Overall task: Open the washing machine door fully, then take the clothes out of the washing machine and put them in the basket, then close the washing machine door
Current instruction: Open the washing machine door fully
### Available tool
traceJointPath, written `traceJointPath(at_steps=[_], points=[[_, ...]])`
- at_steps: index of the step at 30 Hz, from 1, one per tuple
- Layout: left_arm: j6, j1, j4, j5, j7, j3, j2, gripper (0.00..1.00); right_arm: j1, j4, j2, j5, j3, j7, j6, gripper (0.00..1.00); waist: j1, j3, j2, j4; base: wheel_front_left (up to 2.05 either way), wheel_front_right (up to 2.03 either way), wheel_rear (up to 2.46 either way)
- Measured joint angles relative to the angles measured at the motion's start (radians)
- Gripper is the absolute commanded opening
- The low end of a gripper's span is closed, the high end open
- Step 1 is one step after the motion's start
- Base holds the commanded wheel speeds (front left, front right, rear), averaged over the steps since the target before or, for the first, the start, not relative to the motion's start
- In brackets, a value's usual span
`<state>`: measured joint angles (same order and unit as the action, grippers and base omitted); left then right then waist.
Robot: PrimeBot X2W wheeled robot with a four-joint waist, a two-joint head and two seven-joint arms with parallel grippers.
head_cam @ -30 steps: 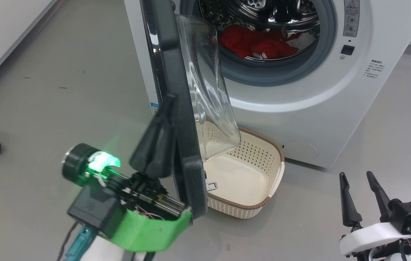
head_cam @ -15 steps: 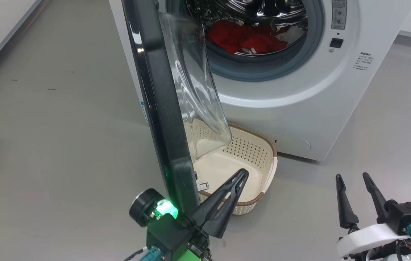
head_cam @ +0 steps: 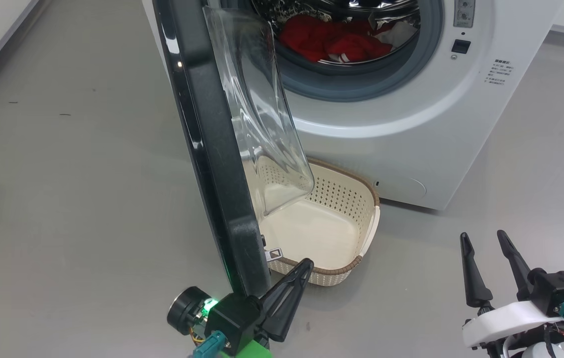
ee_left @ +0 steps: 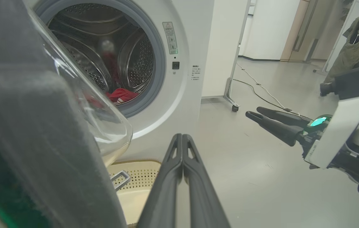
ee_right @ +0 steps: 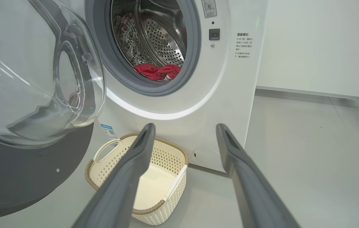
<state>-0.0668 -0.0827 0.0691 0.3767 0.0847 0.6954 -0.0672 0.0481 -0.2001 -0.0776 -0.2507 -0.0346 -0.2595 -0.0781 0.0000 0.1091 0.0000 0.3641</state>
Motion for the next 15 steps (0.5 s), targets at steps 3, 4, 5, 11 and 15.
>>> traceJointPath(at_steps=[3, 4, 5, 11, 15], points=[[0.014, 0.001, -0.018, 0.0, 0.0, -0.018, 0.0, 0.0, 0.0, -0.001, 0.0, 0.006, 0.006, 0.0, 0.0, 1.0, 0.0, 0.004, 0.0, 0.002, 0.0, 0.0, 0.0], [0.019, 0.001, -0.025, 0.0, 0.0, -0.022, 0.0, 0.0, 0.0, -0.002, 0.0, 0.006, 0.008, 0.0, -0.001, 1.0, 0.0, 0.005, 0.0, 0.003, 0.0, 0.0, 0.0], [0.02, 0.001, -0.03, 0.0, 0.0, -0.026, 0.0, 0.0, 0.0, -0.002, 0.0, 0.007, 0.01, 0.0, -0.002, 1.0, 0.0, 0.006, 0.0, 0.004, 0.0, 0.0, 0.0], [0.032, 0.001, -0.051, -0.004, 0.005, -0.032, 0.0, 0.0, 0.0, -0.005, 0.001, 0.008, 0.017, 0.0, -0.003, 1.0, 0.0, 0.011, 0.0, 0.008, 0.0, 0.0, 0.0], [0.04, 0.001, -0.063, -0.009, 0.013, -0.039, 0.001, 0.0, 0.0, -0.009, 0.003, 0.009, 0.018, 0.0, -0.009, 1.0, 0.0, 0.015, 0.0, 0.011, 0.0, 0.0, 0.0]])
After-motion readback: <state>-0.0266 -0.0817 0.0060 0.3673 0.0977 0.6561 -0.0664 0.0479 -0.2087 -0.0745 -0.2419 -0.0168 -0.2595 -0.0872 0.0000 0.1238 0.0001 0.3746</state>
